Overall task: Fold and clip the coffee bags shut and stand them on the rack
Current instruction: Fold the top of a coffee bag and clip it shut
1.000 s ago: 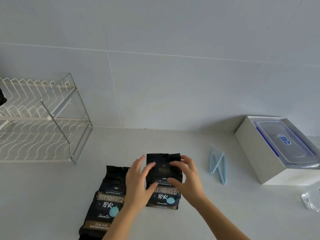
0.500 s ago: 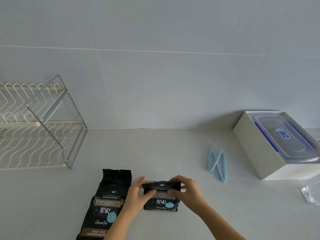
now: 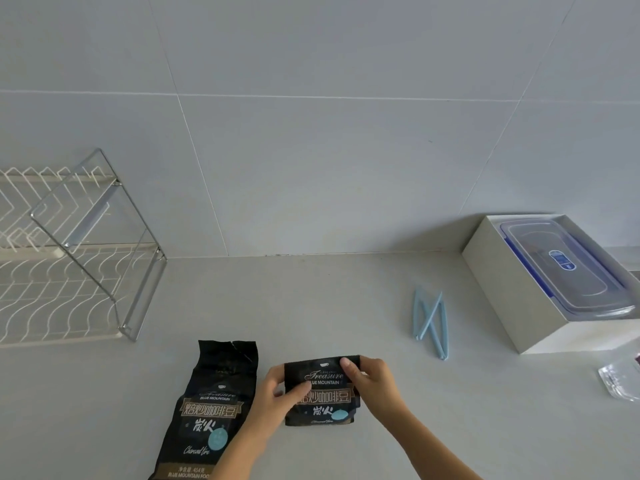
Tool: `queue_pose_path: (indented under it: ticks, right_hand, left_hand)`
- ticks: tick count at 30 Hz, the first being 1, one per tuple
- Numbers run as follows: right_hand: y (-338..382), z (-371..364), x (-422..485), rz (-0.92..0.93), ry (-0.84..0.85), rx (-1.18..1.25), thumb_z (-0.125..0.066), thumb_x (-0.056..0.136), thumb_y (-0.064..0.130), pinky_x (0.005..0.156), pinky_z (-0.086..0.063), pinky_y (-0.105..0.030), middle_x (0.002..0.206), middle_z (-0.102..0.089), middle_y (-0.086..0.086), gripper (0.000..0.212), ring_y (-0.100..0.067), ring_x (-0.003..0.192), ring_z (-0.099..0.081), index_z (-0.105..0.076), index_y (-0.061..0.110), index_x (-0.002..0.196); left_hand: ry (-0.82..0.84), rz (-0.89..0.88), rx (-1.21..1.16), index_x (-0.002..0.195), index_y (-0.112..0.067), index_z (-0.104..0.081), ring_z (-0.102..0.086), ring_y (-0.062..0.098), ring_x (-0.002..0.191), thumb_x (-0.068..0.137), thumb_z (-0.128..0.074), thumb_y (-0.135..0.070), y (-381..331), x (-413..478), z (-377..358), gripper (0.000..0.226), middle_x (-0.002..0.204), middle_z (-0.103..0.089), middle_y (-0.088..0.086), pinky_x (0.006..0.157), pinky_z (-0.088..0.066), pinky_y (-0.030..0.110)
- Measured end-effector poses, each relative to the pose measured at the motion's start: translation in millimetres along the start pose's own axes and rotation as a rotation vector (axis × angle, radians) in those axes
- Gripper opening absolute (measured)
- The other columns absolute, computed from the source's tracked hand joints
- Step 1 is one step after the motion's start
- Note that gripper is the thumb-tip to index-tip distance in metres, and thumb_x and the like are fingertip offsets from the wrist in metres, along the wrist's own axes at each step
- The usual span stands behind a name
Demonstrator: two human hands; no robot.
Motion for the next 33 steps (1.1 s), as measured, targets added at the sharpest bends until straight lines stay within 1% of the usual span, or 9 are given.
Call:
queue_pose_path:
  ticks: [4,10,12,15,21,25,27,30,33]
  right_hand:
    - [3.0,-3.7,-1.4,-0.007,-0.013,0.012,-0.057,0.092,0.021,0.047,-0.043,-0.012,0.051,-0.064,0.011,0.032,0.0,0.052,-0.06,-0.062,0.025,0.061]
    - [3.1,-8.4,-5.2,-0.05,-0.027,0.118,-0.057,0.091,0.026,0.059,-0.054,-0.024,0.073,-0.07,0.002,0.019,-0.016,0.072,-0.068,-0.065,0.019,0.075]
    - [13.8,-4.1,-1.9,0.061,-0.044,0.008,-0.062,0.086,0.028,0.072,-0.055,-0.025,0.085,-0.071,0.009,0.008,-0.012,0.087,-0.066,-0.064,0.027,0.094]
    - [41.6,-3.2,3.8,0.263,-0.082,-0.367,-0.059,0.076,0.049,0.083,-0.04,-0.021,0.085,-0.066,0.021,0.025,0.002,0.091,-0.056,-0.061,0.039,0.099]
    - [53.7,-32.7,11.2,0.249,0.139,-0.584,-0.061,0.075,0.036,0.055,-0.038,-0.024,0.079,-0.069,0.006,0.011,-0.014,0.073,-0.058,-0.066,0.028,0.082]
    - [60.0,-33.3,7.1,0.357,0.127,-0.708,-0.059,0.079,0.037,0.073,-0.041,-0.028,0.081,-0.07,0.003,0.014,-0.019,0.076,-0.06,-0.066,0.026,0.085]
    - [69.6,-42.1,3.8,0.453,0.147,-0.837,-0.056,0.082,0.038,0.088,-0.035,-0.033,0.086,-0.068,0.001,0.017,-0.022,0.078,-0.06,-0.065,0.026,0.09]
    - [80.7,-64.8,0.3,0.507,0.256,-0.933,-0.055,0.086,0.035,0.08,-0.034,-0.036,0.091,-0.064,-0.006,0.021,-0.028,0.082,-0.06,-0.065,0.018,0.093]
    - [87.0,-83.9,-7.9,0.597,0.352,-0.918,-0.053,0.09,0.022,0.067,-0.034,-0.032,0.09,-0.062,-0.01,0.018,-0.029,0.081,-0.058,-0.068,0.014,0.095]
  left_hand:
    - [0.01,0.052,-0.05,0.112,-0.018,-0.059,-0.07,0.023,0.092,0.067,-0.083,-0.02,0.5,1.4,-13.0,0.051,0.103,-0.07,0.009,0.076,-0.059,0.036]
    - [-0.057,0.099,-0.072,0.103,-0.012,-0.063,-0.073,0.02,0.079,0.066,-0.08,-0.027,2.4,-0.3,-14.1,0.043,0.092,-0.074,0.01,0.059,-0.056,0.025]
    - [-0.053,0.101,-0.071,0.103,-0.011,-0.063,-0.073,0.02,0.077,0.07,-0.079,-0.023,0.9,0.2,-13.9,0.039,0.091,-0.075,0.01,0.057,-0.056,0.024]
    - [-0.039,0.069,-0.054,0.103,-0.009,-0.063,-0.073,0.022,0.079,0.073,-0.077,-0.02,-3.0,0.3,-16.2,0.035,0.09,-0.075,0.012,0.06,-0.056,0.026]
    - [-0.008,0.021,-0.022,0.1,-0.01,-0.067,-0.071,0.027,0.088,0.076,-0.075,-0.021,-0.6,-3.4,-14.8,0.028,0.091,-0.075,0.014,0.08,-0.055,0.041]
    - [-0.001,-0.005,-0.001,0.099,-0.009,-0.066,-0.07,0.026,0.087,0.078,-0.073,-0.018,-3.7,-7.3,-15.2,0.024,0.09,-0.074,0.014,0.078,-0.053,0.038]
    - [-0.02,-0.018,0.03,0.087,-0.007,-0.062,-0.066,0.016,0.07,0.08,-0.069,-0.006,-5.6,-6.5,-14.7,0.01,0.072,-0.069,0.007,0.065,-0.051,0.026]
    - [-0.047,-0.023,0.062,0.064,-0.016,-0.05,-0.042,0.0,0.042,0.079,-0.057,0.01,-6.3,-5.3,-15.5,0.031,0.045,-0.046,-0.009,0.043,-0.032,0.008]
    - [-0.104,-0.012,0.101,0.06,-0.018,-0.052,-0.043,0.002,0.044,0.078,-0.048,0.016,-5.7,-7.0,-7.3,0.038,0.047,-0.048,-0.009,0.042,-0.033,0.009]
Point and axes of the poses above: each hand's wrist, its own x-axis towards the middle knuckle, its own z-axis out of the back of the hand, y = z × x, the point moved 6 cm from there along x, towards the middle knuckle
